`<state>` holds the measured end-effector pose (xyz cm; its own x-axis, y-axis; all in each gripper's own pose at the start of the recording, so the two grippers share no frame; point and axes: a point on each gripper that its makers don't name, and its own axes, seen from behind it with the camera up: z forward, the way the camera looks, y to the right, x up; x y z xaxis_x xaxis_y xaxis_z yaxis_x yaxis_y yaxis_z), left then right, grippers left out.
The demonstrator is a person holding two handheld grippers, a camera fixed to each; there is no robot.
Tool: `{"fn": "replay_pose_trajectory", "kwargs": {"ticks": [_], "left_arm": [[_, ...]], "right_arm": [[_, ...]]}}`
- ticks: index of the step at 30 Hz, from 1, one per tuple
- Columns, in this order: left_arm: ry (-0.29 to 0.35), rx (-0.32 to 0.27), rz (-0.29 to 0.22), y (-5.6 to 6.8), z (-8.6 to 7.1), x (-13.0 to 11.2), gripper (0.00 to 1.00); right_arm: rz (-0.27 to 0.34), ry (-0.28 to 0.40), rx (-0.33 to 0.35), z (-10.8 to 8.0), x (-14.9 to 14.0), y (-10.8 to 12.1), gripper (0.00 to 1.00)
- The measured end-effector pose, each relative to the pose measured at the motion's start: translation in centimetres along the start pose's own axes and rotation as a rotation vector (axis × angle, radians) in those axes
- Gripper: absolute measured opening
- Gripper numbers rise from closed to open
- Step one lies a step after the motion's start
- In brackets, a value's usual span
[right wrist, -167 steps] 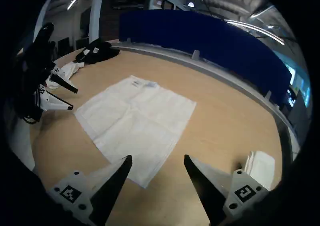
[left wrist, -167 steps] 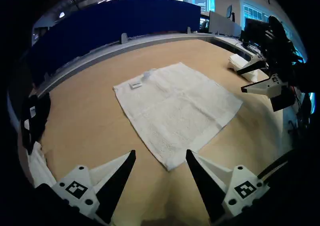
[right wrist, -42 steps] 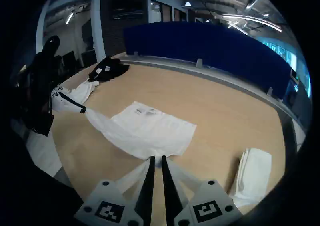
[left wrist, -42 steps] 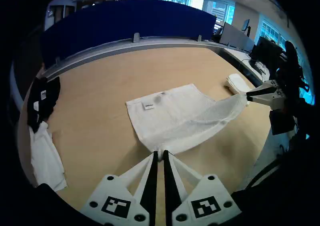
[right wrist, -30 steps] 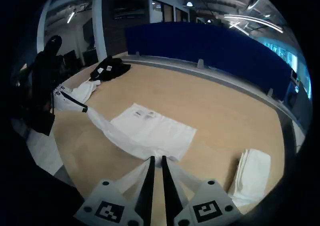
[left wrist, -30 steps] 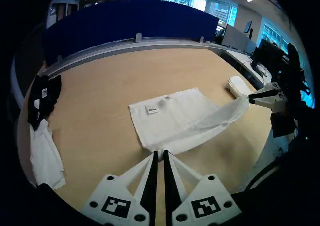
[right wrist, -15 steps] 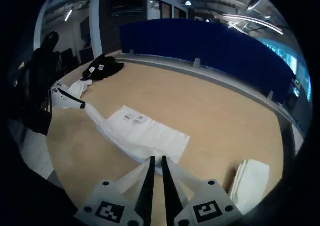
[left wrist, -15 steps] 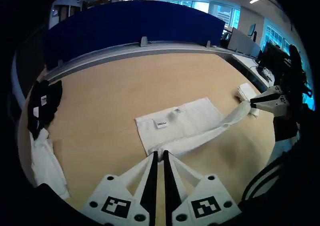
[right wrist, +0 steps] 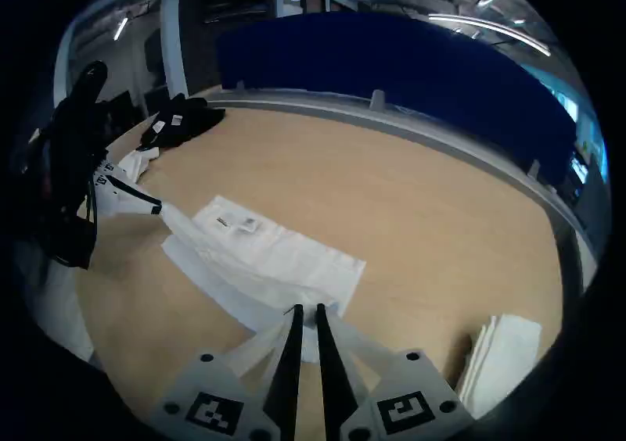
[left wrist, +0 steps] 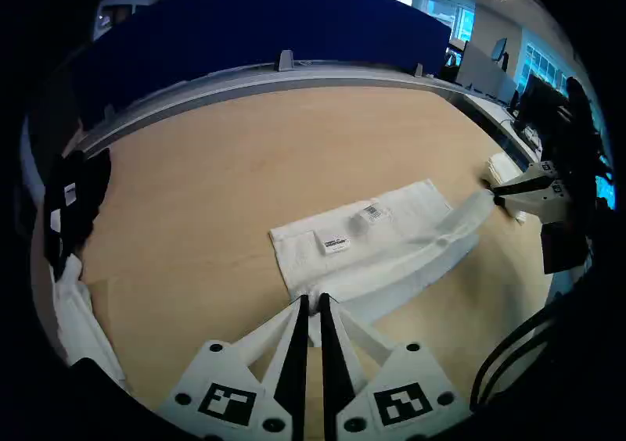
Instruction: Fold towel
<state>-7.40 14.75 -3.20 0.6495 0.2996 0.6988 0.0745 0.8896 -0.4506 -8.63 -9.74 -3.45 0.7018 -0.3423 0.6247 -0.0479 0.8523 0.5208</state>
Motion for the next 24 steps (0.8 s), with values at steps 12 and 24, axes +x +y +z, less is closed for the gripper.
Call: {"fn": "replay_pose_trajectory", "kwargs": {"ticks": [12, 24], "left_arm": [[-0.026, 0.034, 0.0, -1.3, 3.1, -0.4, 0.12], [-0.008, 0.104, 0.057, -3.1, 4.9, 0.9, 0.35]], "right_arm": [[0.041, -0.017, -0.034, 3.2, -0.7, 1.3, 0.13], [0.023, -0.027, -0.089, 5.1, -0.4, 2.5, 0.23]]}}
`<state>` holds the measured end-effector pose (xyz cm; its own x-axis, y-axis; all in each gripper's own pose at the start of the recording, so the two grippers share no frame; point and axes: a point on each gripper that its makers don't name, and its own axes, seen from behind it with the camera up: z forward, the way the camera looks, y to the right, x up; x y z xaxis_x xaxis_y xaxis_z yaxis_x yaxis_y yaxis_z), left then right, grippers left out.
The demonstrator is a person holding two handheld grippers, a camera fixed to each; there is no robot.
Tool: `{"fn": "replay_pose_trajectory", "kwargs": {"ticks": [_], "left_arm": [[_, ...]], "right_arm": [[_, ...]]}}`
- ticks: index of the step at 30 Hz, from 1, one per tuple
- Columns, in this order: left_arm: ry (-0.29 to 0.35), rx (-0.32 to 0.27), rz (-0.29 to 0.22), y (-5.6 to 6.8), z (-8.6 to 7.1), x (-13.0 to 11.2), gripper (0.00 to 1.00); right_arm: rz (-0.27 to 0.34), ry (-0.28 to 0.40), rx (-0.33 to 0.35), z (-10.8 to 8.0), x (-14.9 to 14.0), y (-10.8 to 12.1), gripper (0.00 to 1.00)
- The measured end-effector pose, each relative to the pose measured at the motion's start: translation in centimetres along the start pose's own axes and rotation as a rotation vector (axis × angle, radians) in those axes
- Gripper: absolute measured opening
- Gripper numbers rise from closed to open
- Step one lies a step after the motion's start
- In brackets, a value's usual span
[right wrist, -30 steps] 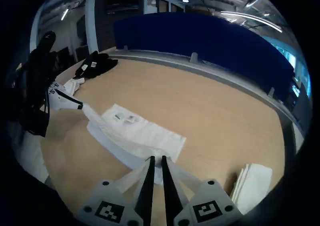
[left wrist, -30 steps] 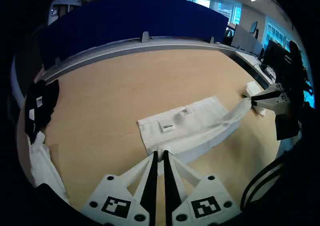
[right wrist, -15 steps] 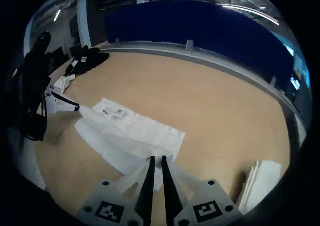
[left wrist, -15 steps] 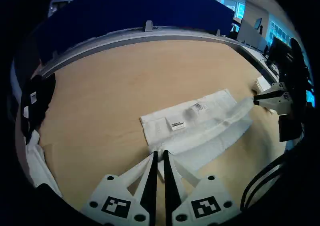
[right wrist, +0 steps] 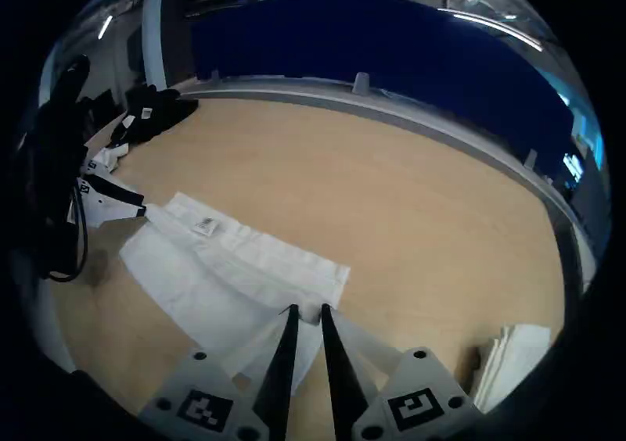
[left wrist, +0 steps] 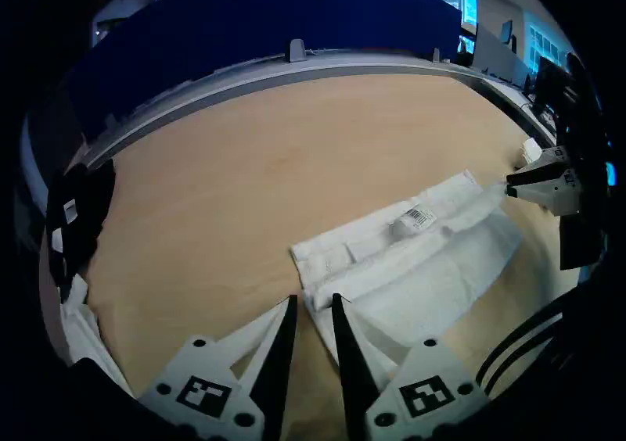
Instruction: Fold towel
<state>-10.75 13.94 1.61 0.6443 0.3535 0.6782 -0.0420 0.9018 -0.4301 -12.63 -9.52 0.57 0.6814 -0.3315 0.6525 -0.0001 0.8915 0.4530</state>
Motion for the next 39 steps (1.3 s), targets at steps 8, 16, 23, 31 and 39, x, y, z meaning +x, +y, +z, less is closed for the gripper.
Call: {"fn": "replay_pose_trajectory", "kwargs": {"ticks": [8, 16, 23, 31, 39], "left_arm": [[0.014, 0.023, -0.027, -1.4, -0.3, 0.6, 0.75], [0.021, 0.022, -0.051, -1.7, -1.3, 0.1, 0.87], [0.025, 0.013, -0.067, -1.4, -2.0, -0.2, 0.87], [0.026, 0.023, -0.075, -1.5, -3.0, -1.3, 0.87], [0.018, 0.028, -0.1, -1.2, -4.1, -3.2, 0.87]], "right_arm": [[0.013, 0.014, -0.053, 0.5, 0.8, 1.4, 0.4], [0.005, 0.032, -0.051, -0.4, 1.1, 1.3, 0.92], [0.009, 0.028, -0.044, -0.9, 0.5, 1.2, 0.93], [0.0, 0.016, -0.037, -1.7, -0.7, 0.7, 0.93], [0.002, -0.003, -0.03, -2.8, -2.5, 0.1, 0.93]]}}
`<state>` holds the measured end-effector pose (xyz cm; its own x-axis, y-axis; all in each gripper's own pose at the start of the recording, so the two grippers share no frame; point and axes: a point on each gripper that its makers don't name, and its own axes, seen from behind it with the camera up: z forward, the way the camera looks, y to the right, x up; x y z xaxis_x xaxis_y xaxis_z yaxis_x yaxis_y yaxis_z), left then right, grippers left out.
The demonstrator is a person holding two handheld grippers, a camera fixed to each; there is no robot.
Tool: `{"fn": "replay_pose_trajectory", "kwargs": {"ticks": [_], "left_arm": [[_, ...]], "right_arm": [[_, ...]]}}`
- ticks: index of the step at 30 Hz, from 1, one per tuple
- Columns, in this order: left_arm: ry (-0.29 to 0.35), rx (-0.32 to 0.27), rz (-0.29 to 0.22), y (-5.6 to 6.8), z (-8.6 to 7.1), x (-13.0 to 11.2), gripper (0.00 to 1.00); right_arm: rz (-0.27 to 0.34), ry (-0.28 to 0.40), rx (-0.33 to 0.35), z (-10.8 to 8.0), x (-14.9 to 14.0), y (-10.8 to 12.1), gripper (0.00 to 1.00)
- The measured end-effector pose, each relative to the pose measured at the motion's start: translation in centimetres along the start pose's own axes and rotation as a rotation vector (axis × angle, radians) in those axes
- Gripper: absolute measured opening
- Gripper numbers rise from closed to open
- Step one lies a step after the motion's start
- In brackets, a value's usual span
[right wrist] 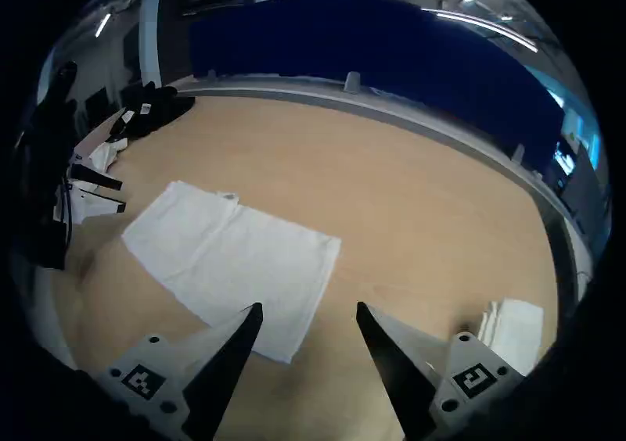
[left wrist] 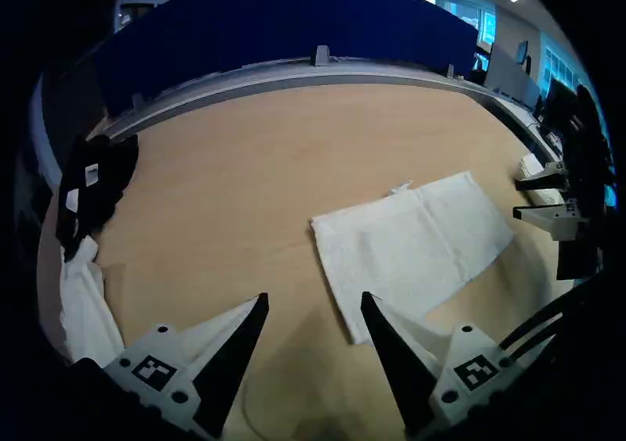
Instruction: Fold towel
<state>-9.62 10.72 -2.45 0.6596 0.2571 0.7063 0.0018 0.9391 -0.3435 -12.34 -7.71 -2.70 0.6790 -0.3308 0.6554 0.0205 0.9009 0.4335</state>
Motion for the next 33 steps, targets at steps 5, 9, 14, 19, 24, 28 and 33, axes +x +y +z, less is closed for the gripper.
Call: {"fn": "replay_pose_trajectory", "kwargs": {"ticks": [5, 9, 14, 19, 24, 28, 33], "left_arm": [[-0.006, 0.008, -0.015, 0.0, -0.9, -1.4, 0.87], [-0.008, 0.015, -0.03, -0.2, -1.4, -2.2, 0.87], [-0.007, 0.026, -0.051, -0.4, -2.0, -2.7, 0.87], [-0.006, 0.044, -0.067, -0.8, -3.0, -3.3, 0.87], [-0.005, 0.067, -0.083, -1.4, -4.5, -4.2, 0.87], [-0.005, 0.077, -0.096, -1.8, -5.5, -4.8, 0.87], [-0.008, 0.09, -0.108, -2.4, -6.2, -5.5, 0.87]], "right_arm": [[0.002, -0.011, 0.005, -0.7, -1.2, -0.3, 0.92], [-0.007, -0.021, 0.013, -0.9, -1.9, -0.4, 0.92], [-0.035, -0.035, 0.032, -0.9, -2.4, -0.5, 0.93], [-0.082, -0.057, 0.081, -1.0, -3.0, -1.2, 0.92], [-0.147, -0.09, 0.132, -1.0, -3.8, -1.7, 0.85], [-0.189, -0.11, 0.15, -0.9, -4.3, -1.7, 0.82], [-0.209, -0.119, 0.157, -0.5, -4.5, -1.7, 0.71]]}}
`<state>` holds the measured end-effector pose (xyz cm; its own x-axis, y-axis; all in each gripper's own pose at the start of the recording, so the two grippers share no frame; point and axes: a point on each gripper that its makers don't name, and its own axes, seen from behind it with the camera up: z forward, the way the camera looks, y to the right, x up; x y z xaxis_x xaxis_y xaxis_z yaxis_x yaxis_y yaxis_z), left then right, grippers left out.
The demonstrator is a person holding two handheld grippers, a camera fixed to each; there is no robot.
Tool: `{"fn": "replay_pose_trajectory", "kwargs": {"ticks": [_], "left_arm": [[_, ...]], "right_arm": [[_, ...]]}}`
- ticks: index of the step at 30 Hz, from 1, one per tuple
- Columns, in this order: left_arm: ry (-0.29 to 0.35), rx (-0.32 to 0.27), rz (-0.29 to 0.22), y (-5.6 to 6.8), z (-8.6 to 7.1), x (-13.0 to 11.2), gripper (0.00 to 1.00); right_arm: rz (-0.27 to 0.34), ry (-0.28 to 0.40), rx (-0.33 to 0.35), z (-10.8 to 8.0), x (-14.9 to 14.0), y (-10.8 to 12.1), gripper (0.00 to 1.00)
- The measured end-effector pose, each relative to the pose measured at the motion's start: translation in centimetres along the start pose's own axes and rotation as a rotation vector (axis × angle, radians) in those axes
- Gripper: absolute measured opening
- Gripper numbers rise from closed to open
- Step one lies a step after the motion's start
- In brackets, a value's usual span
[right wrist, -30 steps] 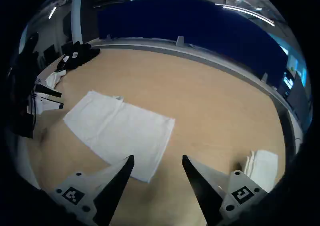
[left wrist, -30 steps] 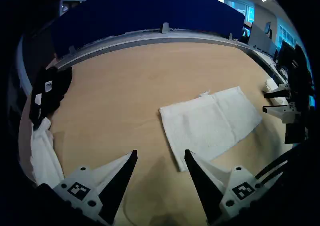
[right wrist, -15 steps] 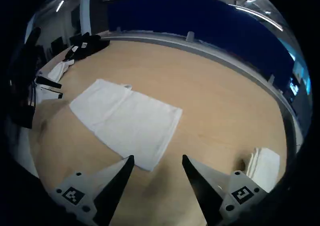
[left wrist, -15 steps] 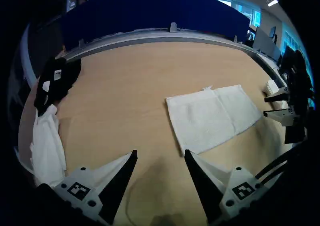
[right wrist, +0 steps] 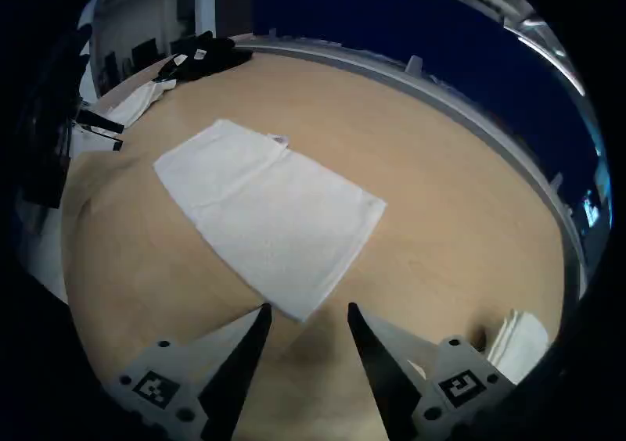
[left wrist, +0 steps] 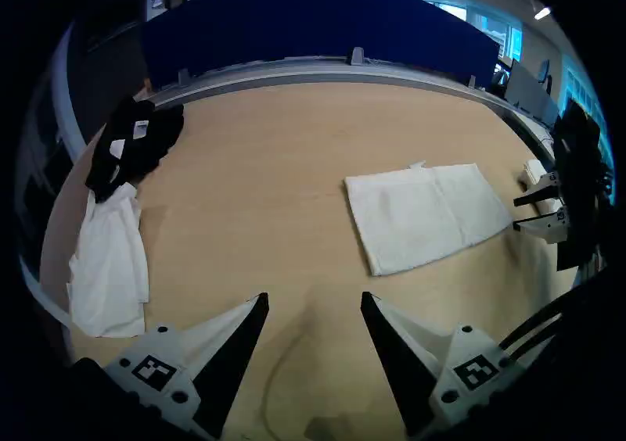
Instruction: Fold towel
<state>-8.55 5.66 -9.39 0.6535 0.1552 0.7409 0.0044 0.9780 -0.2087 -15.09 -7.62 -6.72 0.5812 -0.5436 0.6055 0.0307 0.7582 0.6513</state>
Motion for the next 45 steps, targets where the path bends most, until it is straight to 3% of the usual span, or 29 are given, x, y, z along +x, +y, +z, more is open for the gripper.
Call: {"fn": "replay_pose_trajectory", "kwargs": {"ticks": [6, 14, 16, 18, 26, 35, 45], "left_arm": [[0.001, 0.006, -0.008, -0.3, -0.6, -0.2, 0.87], [0.006, 0.005, -0.008, -0.4, -0.8, 0.0, 0.87], [0.006, 0.004, -0.008, -0.5, -0.8, 0.0, 0.87], [0.006, 0.003, -0.009, -0.5, -0.8, 0.0, 0.87], [0.008, 0.0, -0.01, -0.4, -0.9, 0.0, 0.87], [0.009, 0.0, -0.016, -0.5, -1.3, 0.0, 0.87], [0.017, 0.007, -0.041, -1.1, -2.5, -0.2, 0.87]], "right_arm": [[0.003, -0.012, 0.035, 0.5, -0.3, -0.7, 0.57], [-0.029, -0.035, 0.046, 1.0, -0.8, -1.1, 0.54], [-0.029, -0.039, 0.047, 1.1, -0.9, -1.1, 0.48], [-0.025, -0.044, 0.048, 1.2, -0.9, -1.1, 0.32], [0.004, -0.049, 0.065, 1.5, -0.9, -1.4, 0.05], [0.004, -0.015, 0.055, 0.7, 0.8, -1.1, 0.04], [-0.077, 0.064, 0.04, -1.2, 6.8, -1.7, 0.04]]}}
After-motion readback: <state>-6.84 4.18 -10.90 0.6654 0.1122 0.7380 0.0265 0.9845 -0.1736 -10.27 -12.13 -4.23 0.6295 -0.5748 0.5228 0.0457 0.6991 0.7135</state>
